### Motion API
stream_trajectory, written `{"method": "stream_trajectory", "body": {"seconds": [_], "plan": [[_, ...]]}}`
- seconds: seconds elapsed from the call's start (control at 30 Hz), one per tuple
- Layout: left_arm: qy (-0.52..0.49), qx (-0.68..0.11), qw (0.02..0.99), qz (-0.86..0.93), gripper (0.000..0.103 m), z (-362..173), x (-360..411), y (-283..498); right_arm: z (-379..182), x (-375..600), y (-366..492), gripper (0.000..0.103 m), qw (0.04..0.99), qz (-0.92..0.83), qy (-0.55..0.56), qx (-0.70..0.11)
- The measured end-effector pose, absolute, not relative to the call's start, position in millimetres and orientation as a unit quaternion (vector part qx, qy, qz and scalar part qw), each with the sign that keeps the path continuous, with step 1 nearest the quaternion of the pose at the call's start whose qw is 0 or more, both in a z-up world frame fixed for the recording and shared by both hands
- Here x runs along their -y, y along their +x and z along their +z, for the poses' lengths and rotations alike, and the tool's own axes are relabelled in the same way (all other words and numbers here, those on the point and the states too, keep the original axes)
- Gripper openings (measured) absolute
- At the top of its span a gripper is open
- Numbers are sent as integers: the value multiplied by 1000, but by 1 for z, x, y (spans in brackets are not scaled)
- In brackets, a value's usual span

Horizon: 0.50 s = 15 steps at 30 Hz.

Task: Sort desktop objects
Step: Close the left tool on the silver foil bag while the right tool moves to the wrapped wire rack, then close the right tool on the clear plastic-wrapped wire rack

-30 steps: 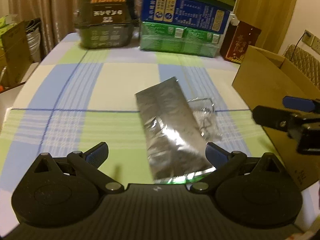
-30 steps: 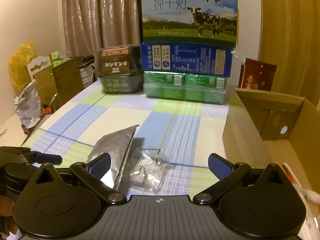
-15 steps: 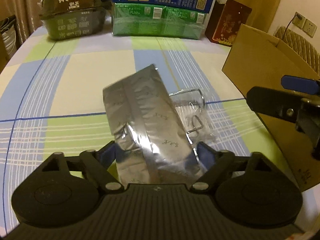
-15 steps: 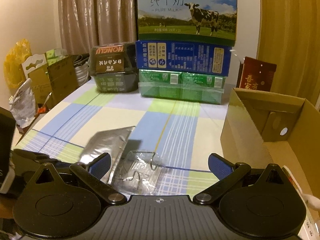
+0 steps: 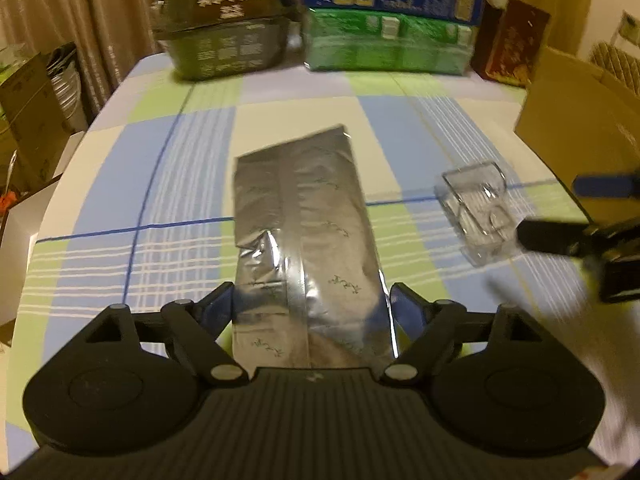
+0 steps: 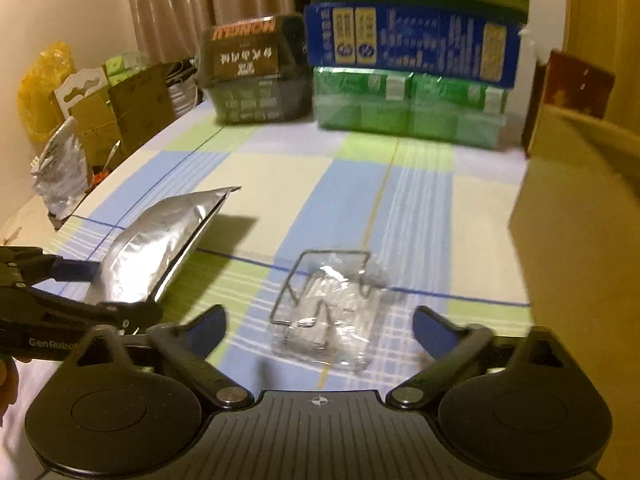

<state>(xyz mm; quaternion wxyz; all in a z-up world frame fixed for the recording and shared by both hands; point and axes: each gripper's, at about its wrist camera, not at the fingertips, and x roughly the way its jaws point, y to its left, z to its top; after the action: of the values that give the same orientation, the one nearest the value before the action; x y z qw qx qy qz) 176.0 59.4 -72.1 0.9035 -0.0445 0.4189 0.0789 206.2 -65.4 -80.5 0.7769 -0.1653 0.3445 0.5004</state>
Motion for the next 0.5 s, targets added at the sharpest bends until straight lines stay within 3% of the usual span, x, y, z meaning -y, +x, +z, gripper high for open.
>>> {"method": "stream_trajectory", "body": {"seconds": [0.07,0.13,0.27,0.33,0.5], "plan": [[-48,-410,906,88,81,-70,-62,176,-86,60,206,81,773,504,-166,-349],[-54,-404,909,90,81,-69,-63,179,-93,53,207,67,770,503,-170,-354],[-52,-405,908,91,81,-71,-64,186,-100,44,204,55,772,499,-190,-347],[-56,-409,906,91,81,-74,-66,188,-101,42,202,38,772,498,-203,-339],[-67,-409,905,90,79,-76,-68,189,-98,47,197,29,771,499,-205,-340]]}}
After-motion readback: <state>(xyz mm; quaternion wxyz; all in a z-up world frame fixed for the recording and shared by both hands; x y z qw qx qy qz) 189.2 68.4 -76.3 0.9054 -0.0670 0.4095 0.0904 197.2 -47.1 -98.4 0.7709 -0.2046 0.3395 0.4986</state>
